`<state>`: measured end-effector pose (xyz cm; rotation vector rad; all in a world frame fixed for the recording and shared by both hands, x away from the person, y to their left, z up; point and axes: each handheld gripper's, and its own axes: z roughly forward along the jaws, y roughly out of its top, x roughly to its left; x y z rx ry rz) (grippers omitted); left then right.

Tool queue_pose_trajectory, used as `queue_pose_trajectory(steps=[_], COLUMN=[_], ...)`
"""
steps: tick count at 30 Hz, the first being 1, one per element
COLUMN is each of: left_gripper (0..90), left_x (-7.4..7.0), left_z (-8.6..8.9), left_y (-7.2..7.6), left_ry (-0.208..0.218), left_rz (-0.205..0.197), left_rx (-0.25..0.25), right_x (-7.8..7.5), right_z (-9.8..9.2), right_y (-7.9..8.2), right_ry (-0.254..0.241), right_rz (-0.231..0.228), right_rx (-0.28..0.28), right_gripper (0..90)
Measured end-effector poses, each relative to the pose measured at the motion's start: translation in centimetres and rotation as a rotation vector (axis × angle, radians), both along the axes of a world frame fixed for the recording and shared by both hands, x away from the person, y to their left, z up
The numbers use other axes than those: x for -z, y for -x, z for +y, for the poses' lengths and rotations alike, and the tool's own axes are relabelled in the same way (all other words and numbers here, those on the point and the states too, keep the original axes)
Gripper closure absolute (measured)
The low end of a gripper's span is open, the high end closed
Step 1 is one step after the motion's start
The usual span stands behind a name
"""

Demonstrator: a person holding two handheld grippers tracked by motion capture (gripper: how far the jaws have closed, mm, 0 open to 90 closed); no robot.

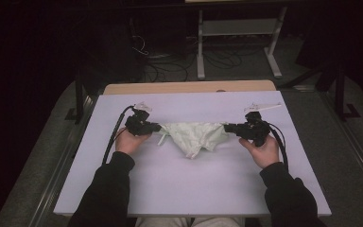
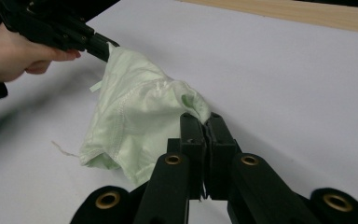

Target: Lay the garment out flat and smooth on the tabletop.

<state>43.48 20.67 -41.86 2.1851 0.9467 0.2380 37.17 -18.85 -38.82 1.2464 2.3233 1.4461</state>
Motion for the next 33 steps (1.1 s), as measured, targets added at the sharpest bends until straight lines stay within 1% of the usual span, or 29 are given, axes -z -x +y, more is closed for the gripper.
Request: queue_pose_trajectory(steps=[2, 4, 5, 6, 7, 9, 10, 12, 13, 14, 15, 16, 17, 18, 20, 22, 24, 26, 27, 28, 30, 31, 32, 33], left_gripper=[83.4, 83.3, 81.3, 81.3, 79.2, 74.1, 74.1, 66.5, 63.2, 61.4, 59.5, 59.5, 56.3, 56.3, 54.2, 52.3, 48.9, 48.0, 45.6, 43.8, 42.6, 40.6, 39.5, 39.5], left_x=[0.5, 0.5, 0.5, 0.5, 0.4, -0.1, -0.4, -1.1, -1.9, -1.9, -2.3, -2.6, -2.9, -3.1, -3.3, -3.3, -3.2, -3.0, -2.7, -2.7, -2.3, -1.7, -1.7, -1.4], left_z=[-0.3, -0.4, -0.5, -0.5, -0.5, -0.5, -0.4, 0.0, 0.3, 0.3, 0.5, 0.6, 0.7, 0.7, 0.6, 0.1, -0.7, -1.7, -2.8, -2.8, -3.9, -4.7, -4.7, -5.1], left_y=[0.0, 0.1, 0.1, 0.2, 0.3, 0.6, 0.7, 1.0, 1.2, 1.2, 1.3, 1.4, 1.4, 1.3, 1.0, 0.7, 0.3, 0.0, -0.5, -0.5, -0.9, -1.4, -1.4, -1.6], left_ry=[0.001, 0.003, 0.003, 0.001, -0.004, -0.004, -0.002, 0.017, 0.051, 0.051, 0.072, 0.093, 0.102, 0.113, 0.127, 0.124, 0.133, 0.143, 0.145, 0.145, 0.141, 0.148, 0.148, 0.152], left_rz=[0.004, 0.003, 0.003, 0.003, -0.001, -0.013, -0.022, -0.044, -0.064, -0.064, -0.072, -0.08, -0.088, -0.09, -0.079, -0.074, -0.065, -0.051, -0.03, -0.03, 0.001, 0.037, 0.037, 0.058], left_rx=[0.0, 0.003, 0.006, 0.008, 0.009, 0.009, 0.003, -0.003, -0.011, -0.011, -0.014, -0.018, -0.025, -0.031, -0.035, -0.029, -0.022, -0.004, 0.019, 0.019, 0.029, 0.029, 0.029, 0.023], right_x=[0.6, 0.8, 1.0, 1.0, 1.1, 1.2, 1.2, 1.3, 1.4, 1.4, 1.5, 1.5, 1.6, 1.6, 1.6, 1.5, 1.5, 1.5, 1.6, 1.6, 1.7, 1.8, 1.8, 1.8], right_z=[-0.3, -0.4, -0.6, -0.6, -0.8, -1.2, -1.2, -1.7, -1.8, -1.9, -2.0, -2.0, -2.0, -2.0, -1.9, -1.8, -1.6, -1.5, -1.4, -1.4, -1.3, -1.2, -1.2, -1.2], right_y=[-0.2, -0.2, -0.3, -0.3, -0.4, -0.4, -0.4, -0.4, -0.4, -0.4, -0.3, -0.3, -0.1, -0.1, 0.2, 0.5, 1.0, 1.1, 1.3, 1.3, 1.5, 1.7, 1.7, 1.8], right_ry=[0.002, 0.005, 0.013, 0.013, 0.013, 0.015, 0.015, 0.013, 0.011, 0.011, 0.012, 0.012, 0.012, 0.012, 0.02, 0.02, 0.021, 0.023, 0.025, 0.025, 0.026, 0.025, 0.025, 0.029], right_rz=[0.017, 0.024, 0.025, 0.025, 0.03, 0.034, 0.034, 0.04, 0.039, 0.041, 0.044, 0.044, 0.045, 0.045, 0.046, 0.042, 0.041, 0.041, 0.041, 0.041, 0.04, 0.042, 0.042, 0.045], right_rx=[0.019, 0.024, 0.034, 0.034, 0.048, 0.054, 0.054, 0.069, 0.072, 0.071, 0.068, 0.068, 0.061, 0.061, 0.051, 0.041, 0.024, 0.02, 0.011, 0.011, 0.007, 0.001, 0.001, 0.0], right_gripper=[86.8, 86.8, 86.9, 86.9, 86.9, 86.8, 86.8, 86.8, 86.8, 86.8, 86.8, 86.8, 86.8, 86.8, 86.8, 86.8, 86.8, 86.8, 86.8, 86.8, 86.8, 86.8, 86.8, 86.8])
